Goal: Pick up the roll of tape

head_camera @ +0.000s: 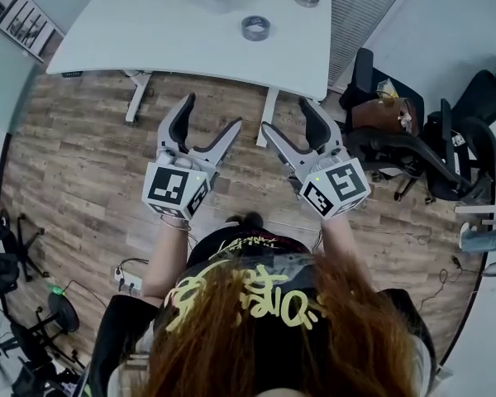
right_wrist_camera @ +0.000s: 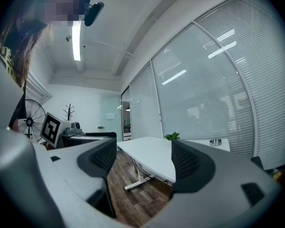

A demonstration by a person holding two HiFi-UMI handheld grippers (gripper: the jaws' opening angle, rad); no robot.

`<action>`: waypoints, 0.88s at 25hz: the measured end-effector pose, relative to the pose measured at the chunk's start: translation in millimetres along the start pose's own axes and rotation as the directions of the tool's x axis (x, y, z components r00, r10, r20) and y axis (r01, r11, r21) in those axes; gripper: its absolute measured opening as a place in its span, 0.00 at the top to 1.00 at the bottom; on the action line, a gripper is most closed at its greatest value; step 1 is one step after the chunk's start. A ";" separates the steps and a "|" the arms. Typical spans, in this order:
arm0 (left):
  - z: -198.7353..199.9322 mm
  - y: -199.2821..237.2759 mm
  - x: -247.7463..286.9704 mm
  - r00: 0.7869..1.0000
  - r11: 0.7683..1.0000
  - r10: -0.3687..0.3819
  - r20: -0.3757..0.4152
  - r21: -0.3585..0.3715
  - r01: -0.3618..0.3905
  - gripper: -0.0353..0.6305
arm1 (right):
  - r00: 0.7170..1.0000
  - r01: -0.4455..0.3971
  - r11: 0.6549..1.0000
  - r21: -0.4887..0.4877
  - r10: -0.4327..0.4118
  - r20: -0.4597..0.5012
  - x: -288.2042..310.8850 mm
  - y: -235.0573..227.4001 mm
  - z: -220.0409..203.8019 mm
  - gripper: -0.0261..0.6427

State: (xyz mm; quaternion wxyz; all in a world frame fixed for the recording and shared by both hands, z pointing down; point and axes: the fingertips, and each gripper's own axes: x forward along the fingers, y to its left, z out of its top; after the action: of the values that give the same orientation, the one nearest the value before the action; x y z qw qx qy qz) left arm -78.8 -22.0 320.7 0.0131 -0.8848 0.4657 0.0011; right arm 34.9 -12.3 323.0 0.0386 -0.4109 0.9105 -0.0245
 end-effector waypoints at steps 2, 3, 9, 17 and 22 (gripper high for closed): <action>2.4 0.4 3.2 1.000 1.000 -0.002 0.002 0.003 0.002 0.36 | 1.000 0.000 1.000 -0.001 0.000 0.002 0.2 -2.2 1.6 0.45; 4.5 0.7 5.1 1.000 1.000 -0.002 0.005 0.007 0.002 0.36 | 1.000 0.000 1.000 -0.004 0.000 0.005 0.4 -3.2 3.1 0.45; 5.7 -4.4 16.2 1.000 1.000 0.012 0.020 0.013 -0.012 0.36 | 1.000 -0.002 1.000 -0.008 0.002 0.010 -4.3 -17.6 2.9 0.45; -11.5 -2.2 14.2 0.999 0.999 0.046 -0.022 0.017 -0.046 0.36 | 1.000 -0.016 1.000 0.022 0.016 0.000 1.3 -31.4 -8.1 0.45; -12.8 17.2 26.5 0.998 0.998 0.062 -0.008 0.007 -0.062 0.36 | 0.999 -0.034 0.999 0.012 0.034 0.000 22.7 -35.6 -9.3 0.45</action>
State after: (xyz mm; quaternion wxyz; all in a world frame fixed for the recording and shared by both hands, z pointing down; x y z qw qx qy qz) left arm -78.2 -53.8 332.7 0.0142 -0.8698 0.4932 -0.0037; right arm 45.7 -52.8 333.9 0.0414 -0.3953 0.9171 -0.0294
